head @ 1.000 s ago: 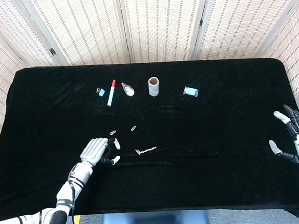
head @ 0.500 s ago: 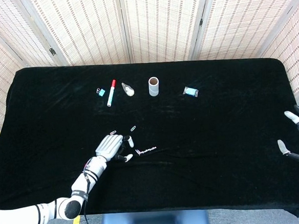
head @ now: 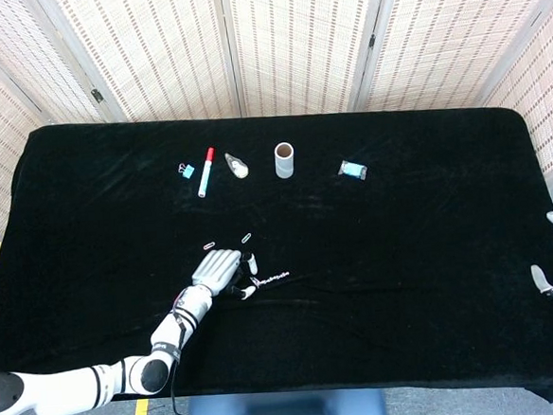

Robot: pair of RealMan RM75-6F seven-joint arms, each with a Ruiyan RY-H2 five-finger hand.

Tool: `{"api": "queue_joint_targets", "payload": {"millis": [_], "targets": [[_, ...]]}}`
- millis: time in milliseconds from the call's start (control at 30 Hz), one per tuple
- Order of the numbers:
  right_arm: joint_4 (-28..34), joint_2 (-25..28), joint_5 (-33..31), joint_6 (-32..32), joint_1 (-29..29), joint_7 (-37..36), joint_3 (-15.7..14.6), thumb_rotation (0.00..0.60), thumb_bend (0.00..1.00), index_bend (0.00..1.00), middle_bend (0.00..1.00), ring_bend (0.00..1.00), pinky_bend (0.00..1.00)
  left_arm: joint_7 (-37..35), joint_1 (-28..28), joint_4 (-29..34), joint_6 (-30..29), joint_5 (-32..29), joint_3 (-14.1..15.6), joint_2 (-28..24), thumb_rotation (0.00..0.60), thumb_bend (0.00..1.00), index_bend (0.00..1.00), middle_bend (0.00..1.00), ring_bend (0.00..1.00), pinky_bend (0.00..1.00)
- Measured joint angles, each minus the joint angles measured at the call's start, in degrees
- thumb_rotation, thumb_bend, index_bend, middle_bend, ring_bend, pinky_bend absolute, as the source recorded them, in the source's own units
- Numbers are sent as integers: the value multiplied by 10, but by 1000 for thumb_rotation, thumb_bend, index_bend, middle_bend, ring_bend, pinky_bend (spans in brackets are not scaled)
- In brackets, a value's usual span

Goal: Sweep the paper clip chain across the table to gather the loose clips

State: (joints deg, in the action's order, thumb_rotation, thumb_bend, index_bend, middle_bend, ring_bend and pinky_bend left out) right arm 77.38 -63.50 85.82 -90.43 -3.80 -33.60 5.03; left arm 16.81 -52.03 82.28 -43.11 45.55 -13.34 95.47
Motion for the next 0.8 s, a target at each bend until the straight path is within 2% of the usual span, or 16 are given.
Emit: {"api": "queue_joint_targets", "payload": {"millis": [367,800], "targets": [[-4,1,1,4,2,-8,5,600,411,115,0,0,0,13,-23,9,-8,-38,2,4,600,343,466,962,1000,1000],[-9,2,1,-2,15,-18,4,600,411,116,0,0,0,13,-37,-11,-18,-34,8,33,600,343,466,962,1000,1000]]}}
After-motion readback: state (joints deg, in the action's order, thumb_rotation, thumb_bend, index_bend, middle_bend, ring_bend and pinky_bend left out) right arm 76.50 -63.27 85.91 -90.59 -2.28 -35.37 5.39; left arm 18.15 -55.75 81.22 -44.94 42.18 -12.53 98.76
